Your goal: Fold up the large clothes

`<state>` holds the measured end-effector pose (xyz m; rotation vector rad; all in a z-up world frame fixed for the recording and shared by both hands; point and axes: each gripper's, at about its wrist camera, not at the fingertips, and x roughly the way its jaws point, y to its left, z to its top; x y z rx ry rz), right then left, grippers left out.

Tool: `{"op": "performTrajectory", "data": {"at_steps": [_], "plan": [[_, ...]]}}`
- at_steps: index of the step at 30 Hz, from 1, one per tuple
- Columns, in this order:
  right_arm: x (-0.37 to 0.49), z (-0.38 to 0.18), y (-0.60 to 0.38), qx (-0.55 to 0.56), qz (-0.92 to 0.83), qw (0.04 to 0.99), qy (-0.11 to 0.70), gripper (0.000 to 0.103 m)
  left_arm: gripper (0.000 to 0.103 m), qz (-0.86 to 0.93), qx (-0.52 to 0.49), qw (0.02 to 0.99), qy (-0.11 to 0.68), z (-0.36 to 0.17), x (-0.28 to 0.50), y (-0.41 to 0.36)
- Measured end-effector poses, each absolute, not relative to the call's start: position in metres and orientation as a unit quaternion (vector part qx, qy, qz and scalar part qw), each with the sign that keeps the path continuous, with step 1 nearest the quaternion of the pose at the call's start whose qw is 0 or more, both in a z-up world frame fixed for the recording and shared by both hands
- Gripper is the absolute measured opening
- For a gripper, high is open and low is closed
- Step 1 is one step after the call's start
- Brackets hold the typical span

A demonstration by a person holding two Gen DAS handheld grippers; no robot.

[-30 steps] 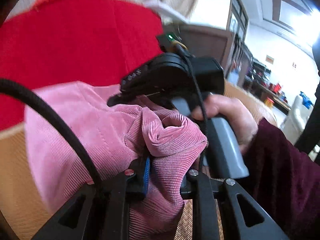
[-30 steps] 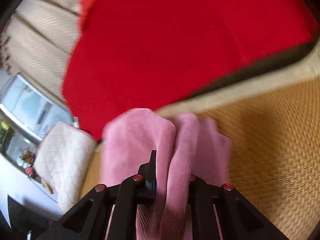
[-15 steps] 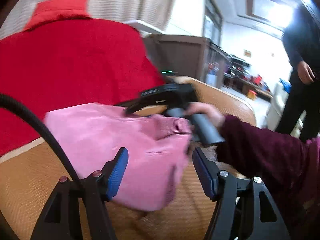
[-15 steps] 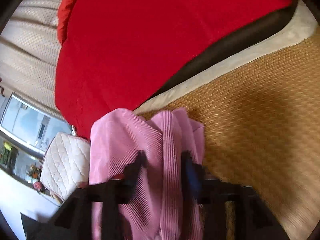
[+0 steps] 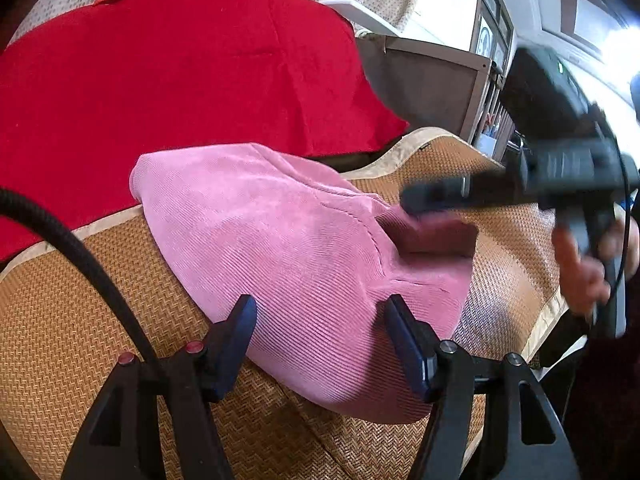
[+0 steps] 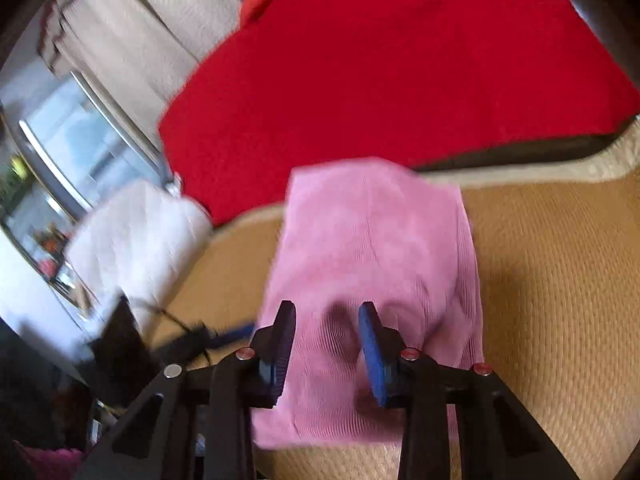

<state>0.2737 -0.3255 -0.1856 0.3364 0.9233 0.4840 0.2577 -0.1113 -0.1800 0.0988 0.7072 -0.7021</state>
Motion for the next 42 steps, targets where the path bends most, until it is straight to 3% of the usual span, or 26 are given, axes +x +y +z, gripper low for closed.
{"op": "performTrajectory", "data": {"at_steps": [3,8,17,25,42], "plan": [[0.289,-0.233,-0.338,0.174,0.165,0.83,0.503,0.015,0.069,-0.333,0.06,0.872,0.353,-0.186,0.259,-0.11],[0.294,-0.238,-0.347,0.211,0.166,0.81,0.522,0.015,0.07,-0.328,0.081,0.874,0.349,-0.188,0.254,-0.12],[0.366,-0.187,-0.33,0.219,0.178,0.825,0.49,0.018,0.07,-0.336,0.07,0.87,0.354,-0.191,0.263,-0.119],[0.451,-0.261,-0.31,0.247,0.144,0.774,0.565,0.017,0.07,-0.341,0.071,0.869,0.352,-0.194,0.26,-0.12],[0.331,-0.18,-0.353,0.236,0.173,0.83,0.474,0.02,0.072,-0.322,-0.011,0.894,0.312,-0.168,0.265,-0.082]]}}
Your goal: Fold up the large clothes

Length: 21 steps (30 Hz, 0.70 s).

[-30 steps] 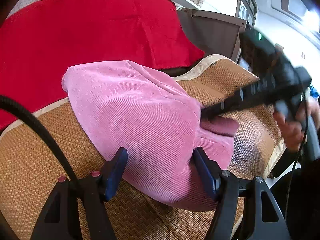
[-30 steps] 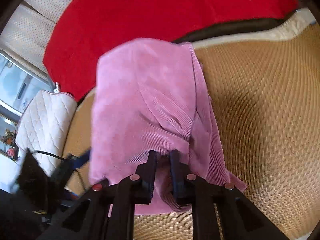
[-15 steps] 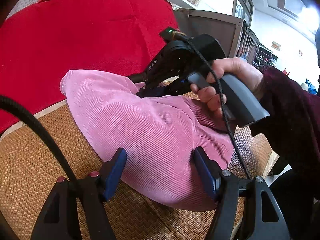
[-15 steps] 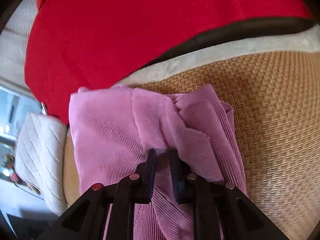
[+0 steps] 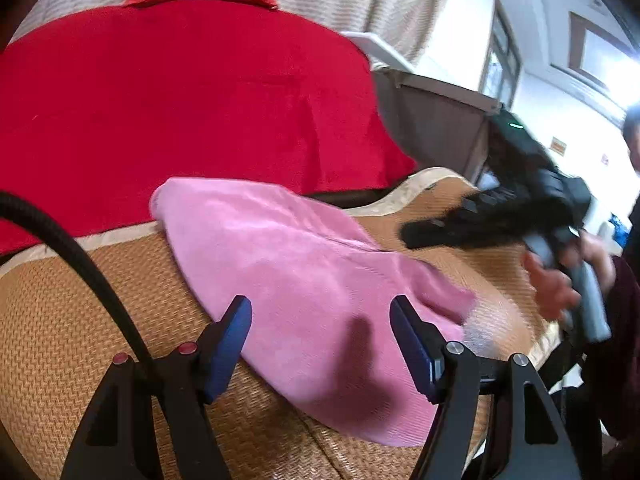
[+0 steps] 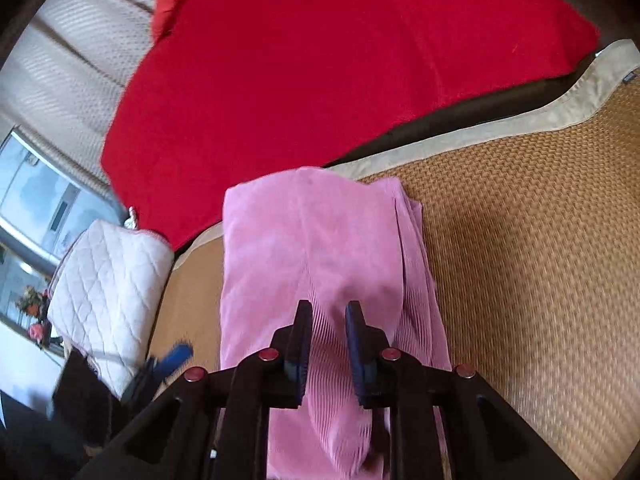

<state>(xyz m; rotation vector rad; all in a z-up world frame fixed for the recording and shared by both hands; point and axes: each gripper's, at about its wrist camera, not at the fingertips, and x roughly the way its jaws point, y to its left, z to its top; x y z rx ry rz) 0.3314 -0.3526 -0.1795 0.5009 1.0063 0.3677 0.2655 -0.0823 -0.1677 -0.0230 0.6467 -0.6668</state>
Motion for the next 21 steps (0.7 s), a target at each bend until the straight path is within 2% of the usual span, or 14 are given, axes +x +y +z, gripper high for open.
{"op": "performTrajectory", "data": {"at_steps": [4,7,21], "plan": [[0.331,-0.211,-0.35,0.23,0.152,0.81,0.517,0.021,0.073,-0.297,0.014,0.887,0.353,-0.189,0.276,-0.093],[0.332,-0.231,-0.35,0.235,0.14,0.81,0.519,0.019,0.078,-0.292,0.005,0.881,0.371,-0.2,0.279,-0.098],[0.323,-0.238,-0.366,0.276,0.144,0.806,0.503,0.02,0.079,-0.276,-0.022,0.883,0.379,-0.185,0.278,-0.093]]}}
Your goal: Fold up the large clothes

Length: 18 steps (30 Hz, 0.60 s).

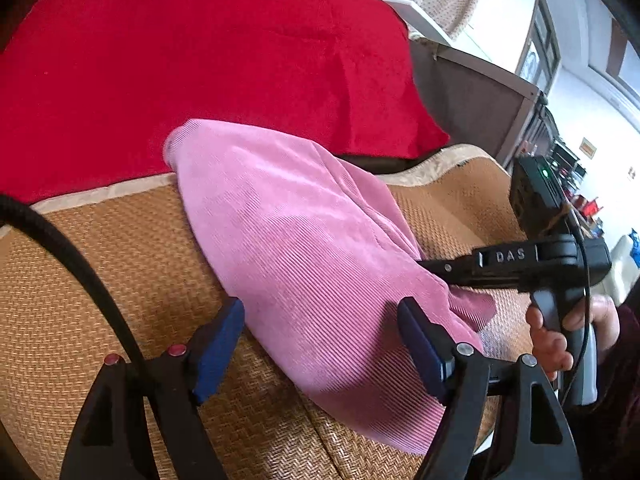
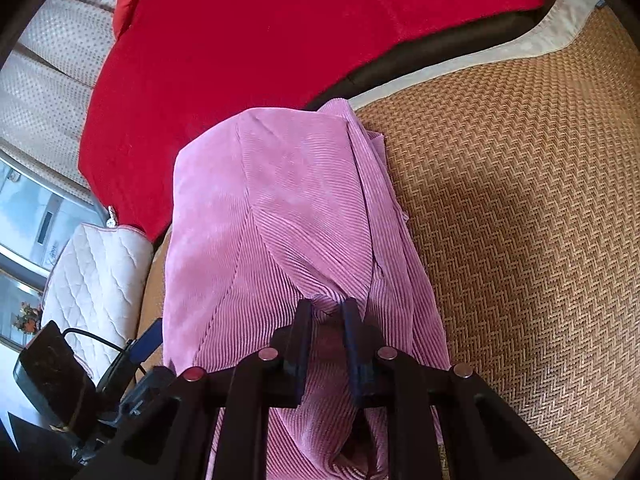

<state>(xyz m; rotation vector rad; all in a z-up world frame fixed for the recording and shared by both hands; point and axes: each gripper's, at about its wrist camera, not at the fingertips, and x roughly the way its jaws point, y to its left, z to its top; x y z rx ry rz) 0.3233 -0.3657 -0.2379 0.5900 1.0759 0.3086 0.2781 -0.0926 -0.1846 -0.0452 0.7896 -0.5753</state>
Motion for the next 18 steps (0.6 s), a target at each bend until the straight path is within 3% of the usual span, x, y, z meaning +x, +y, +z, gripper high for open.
{"op": "performTrajectory", "data": {"at_steps": [18], "plan": [[0.309,-0.24,-0.371,0.282,0.139,0.81,0.495,0.02,0.079,-0.262,-0.039,0.884,0.386,-0.187,0.288,-0.092]]}}
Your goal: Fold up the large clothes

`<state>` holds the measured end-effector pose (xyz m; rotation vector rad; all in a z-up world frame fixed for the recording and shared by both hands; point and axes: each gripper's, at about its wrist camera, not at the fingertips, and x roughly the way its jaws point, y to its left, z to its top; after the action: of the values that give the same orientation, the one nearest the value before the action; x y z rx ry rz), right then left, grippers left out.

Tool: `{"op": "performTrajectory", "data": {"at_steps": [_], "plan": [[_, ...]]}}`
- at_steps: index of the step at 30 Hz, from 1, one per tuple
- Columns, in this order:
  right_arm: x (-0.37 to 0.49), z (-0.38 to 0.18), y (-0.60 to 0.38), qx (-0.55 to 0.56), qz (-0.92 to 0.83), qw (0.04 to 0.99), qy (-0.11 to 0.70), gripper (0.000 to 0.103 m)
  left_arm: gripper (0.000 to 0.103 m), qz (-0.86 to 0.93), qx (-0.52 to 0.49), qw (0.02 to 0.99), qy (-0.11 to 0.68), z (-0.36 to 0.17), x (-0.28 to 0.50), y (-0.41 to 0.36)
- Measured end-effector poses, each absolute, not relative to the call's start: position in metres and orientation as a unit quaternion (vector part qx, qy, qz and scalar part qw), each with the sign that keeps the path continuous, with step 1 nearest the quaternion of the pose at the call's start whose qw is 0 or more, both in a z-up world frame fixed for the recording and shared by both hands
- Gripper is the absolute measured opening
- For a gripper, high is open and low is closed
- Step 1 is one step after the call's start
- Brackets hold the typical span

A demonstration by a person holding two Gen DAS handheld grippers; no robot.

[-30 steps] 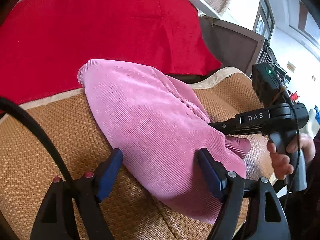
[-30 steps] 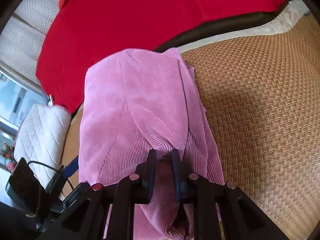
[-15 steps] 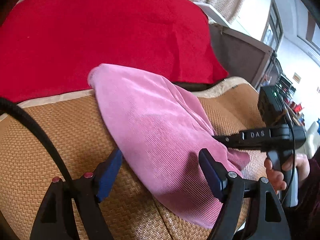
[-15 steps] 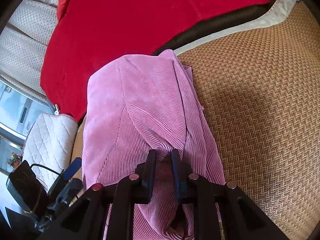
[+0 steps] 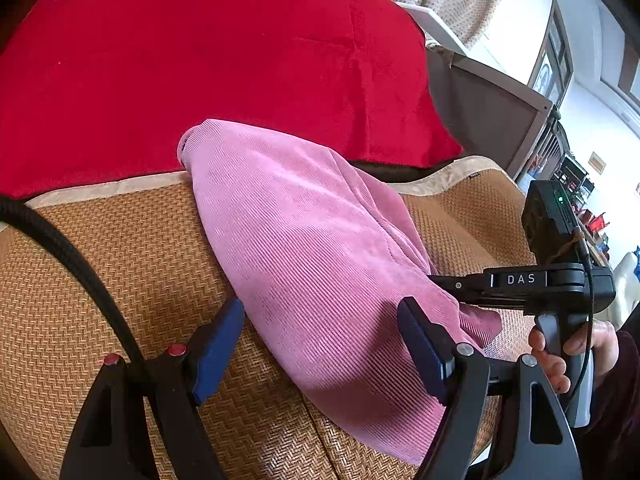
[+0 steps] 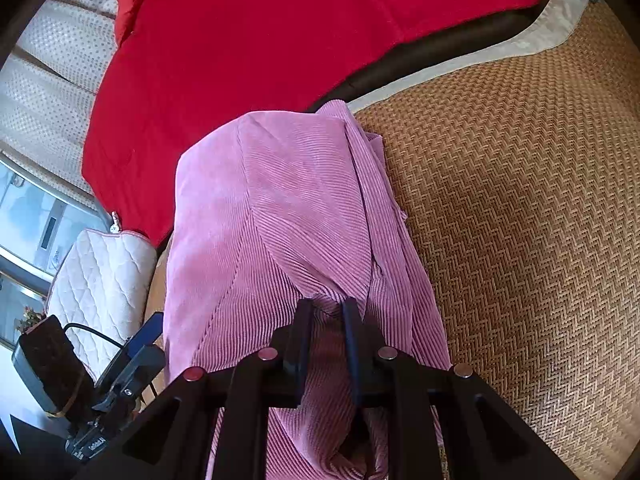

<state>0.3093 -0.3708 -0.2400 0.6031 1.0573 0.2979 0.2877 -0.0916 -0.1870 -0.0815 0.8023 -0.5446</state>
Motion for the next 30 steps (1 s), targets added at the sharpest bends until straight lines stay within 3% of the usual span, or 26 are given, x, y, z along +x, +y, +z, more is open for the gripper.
{"op": "performTrajectory", "data": {"at_steps": [30], "plan": [[0.3174,-0.2385,-0.3663,0.268,0.143,0.809,0.503,0.02,0.079,-0.272,-0.019,0.881,0.386,-0.187,0.2827,-0.1009]]}}
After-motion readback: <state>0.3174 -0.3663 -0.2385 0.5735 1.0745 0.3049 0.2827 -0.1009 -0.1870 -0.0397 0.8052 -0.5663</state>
